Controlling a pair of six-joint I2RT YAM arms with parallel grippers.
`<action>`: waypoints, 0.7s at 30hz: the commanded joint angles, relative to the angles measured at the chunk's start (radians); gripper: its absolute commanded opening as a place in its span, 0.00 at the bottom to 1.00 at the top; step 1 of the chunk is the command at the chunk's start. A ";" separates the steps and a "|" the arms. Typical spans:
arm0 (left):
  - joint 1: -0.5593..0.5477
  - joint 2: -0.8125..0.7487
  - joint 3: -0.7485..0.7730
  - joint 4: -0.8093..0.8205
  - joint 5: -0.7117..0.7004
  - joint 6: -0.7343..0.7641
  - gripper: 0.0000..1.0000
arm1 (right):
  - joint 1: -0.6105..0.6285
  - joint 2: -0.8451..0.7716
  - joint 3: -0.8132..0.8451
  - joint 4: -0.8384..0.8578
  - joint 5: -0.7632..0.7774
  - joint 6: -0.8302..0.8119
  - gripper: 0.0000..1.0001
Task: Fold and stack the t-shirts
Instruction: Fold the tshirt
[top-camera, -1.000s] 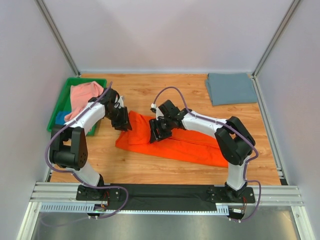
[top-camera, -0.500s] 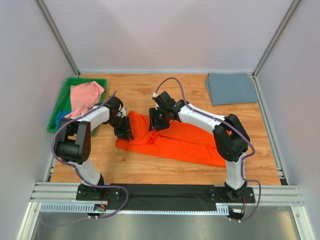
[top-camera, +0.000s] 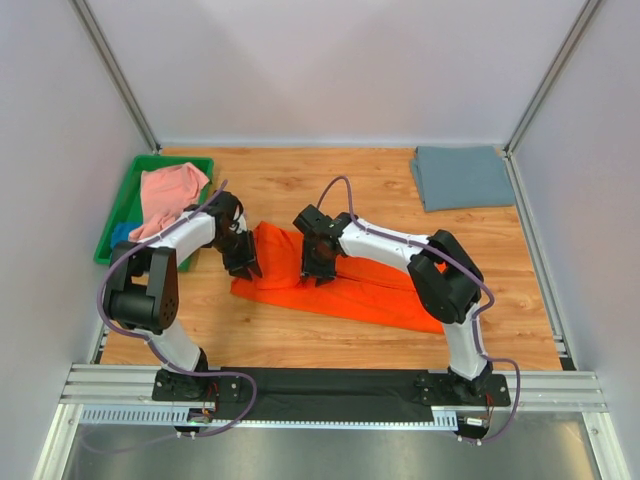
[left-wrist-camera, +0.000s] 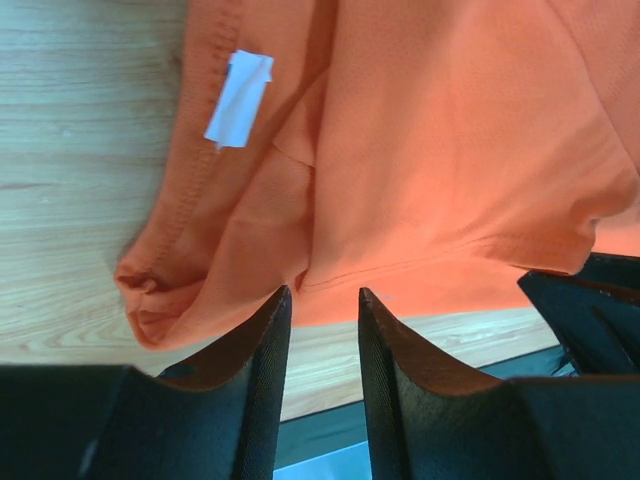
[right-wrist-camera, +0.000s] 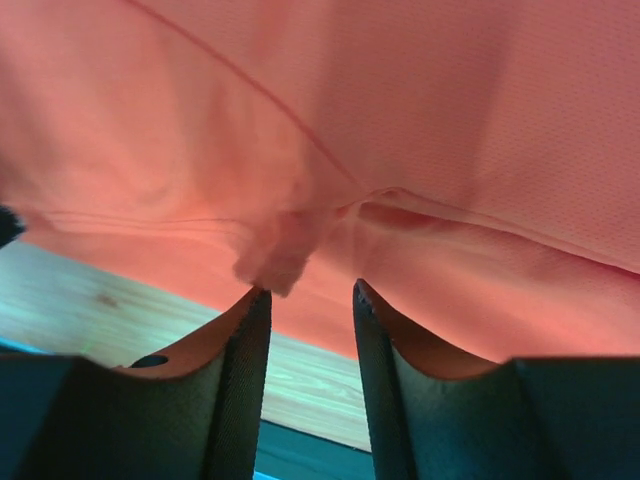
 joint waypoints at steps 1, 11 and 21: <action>0.015 0.005 0.033 -0.020 -0.020 -0.012 0.41 | -0.003 0.001 -0.030 0.031 0.054 0.039 0.39; 0.044 0.126 0.386 -0.094 -0.103 0.078 0.47 | 0.000 -0.091 -0.179 0.153 0.024 -0.025 0.00; 0.064 0.378 0.672 -0.143 -0.015 0.159 0.46 | -0.061 -0.217 -0.160 0.053 0.043 -0.053 0.26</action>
